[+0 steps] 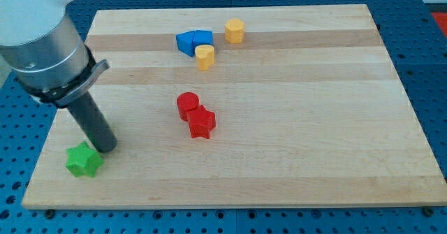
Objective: Push the green circle closer to the green star
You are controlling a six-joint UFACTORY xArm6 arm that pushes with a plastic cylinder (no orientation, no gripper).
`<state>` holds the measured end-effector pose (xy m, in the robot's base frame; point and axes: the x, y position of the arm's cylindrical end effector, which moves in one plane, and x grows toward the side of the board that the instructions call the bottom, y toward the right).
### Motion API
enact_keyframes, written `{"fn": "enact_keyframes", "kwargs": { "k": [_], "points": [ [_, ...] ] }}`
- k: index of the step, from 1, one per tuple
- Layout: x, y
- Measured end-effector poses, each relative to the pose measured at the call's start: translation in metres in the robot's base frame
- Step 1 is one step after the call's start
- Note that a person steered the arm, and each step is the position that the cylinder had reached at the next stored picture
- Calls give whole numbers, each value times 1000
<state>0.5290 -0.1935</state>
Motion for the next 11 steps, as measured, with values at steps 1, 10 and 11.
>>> {"fn": "enact_keyframes", "kwargs": {
  "k": [1,10,11],
  "points": [
    [-20,11],
    [-42,-65],
    [-30,-66]
  ]
}}
